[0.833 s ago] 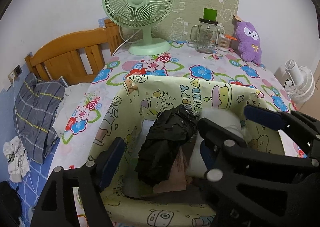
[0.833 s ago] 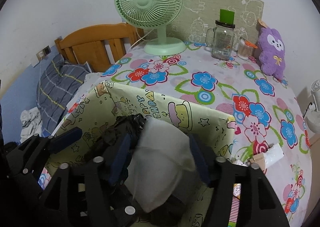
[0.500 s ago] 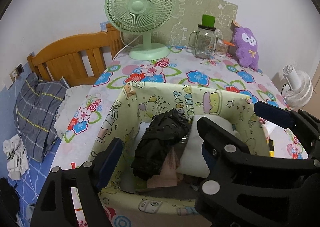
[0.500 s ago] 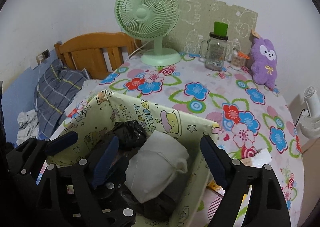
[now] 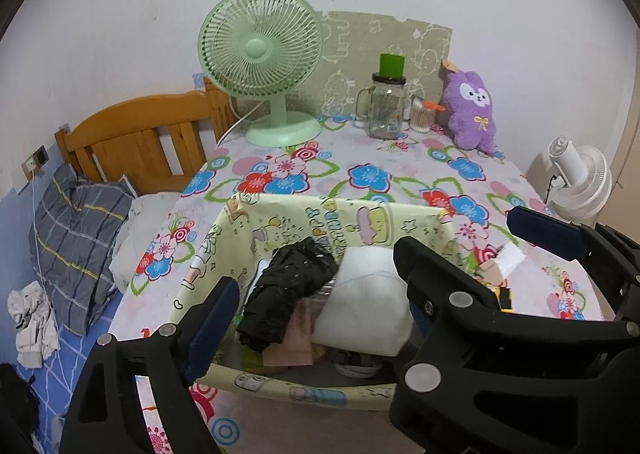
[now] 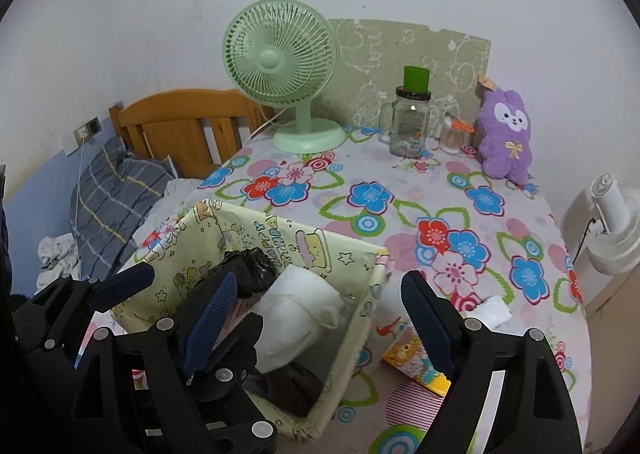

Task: Organize soft objects
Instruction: 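Withdraw both tools from the fabric box, then move both tools toward the cartoon snack box and white rolled cloth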

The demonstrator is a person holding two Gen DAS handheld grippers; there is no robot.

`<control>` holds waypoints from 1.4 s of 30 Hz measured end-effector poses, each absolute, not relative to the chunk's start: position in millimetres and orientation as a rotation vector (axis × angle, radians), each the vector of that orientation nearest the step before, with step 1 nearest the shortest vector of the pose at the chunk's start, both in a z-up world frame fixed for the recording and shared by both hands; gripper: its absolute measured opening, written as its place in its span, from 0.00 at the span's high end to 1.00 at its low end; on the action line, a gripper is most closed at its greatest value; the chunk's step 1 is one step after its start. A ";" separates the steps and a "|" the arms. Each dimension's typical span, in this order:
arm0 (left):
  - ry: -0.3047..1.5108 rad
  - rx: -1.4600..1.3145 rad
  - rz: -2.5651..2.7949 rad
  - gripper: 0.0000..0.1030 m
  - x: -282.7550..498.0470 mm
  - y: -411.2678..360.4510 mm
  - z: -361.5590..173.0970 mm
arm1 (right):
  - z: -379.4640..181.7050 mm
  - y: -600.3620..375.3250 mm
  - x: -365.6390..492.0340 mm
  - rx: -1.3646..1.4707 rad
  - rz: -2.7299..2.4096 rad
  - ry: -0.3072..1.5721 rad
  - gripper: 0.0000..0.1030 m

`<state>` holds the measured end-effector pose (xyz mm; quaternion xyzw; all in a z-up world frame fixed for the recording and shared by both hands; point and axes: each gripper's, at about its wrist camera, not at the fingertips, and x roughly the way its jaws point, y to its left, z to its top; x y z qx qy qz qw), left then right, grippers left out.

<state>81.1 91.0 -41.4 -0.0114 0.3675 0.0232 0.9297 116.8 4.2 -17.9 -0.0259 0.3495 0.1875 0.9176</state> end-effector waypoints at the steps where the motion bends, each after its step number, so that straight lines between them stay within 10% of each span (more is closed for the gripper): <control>1: 0.747 -0.022 0.045 0.14 79.4 88.4 -39.4 | -15.8 1.2 114.9 -0.052 0.383 0.713 0.16; 42: 0.685 0.010 -0.064 0.00 47.9 -30.3 -19.9 | 3.8 -126.1 69.6 -0.005 0.234 0.607 0.06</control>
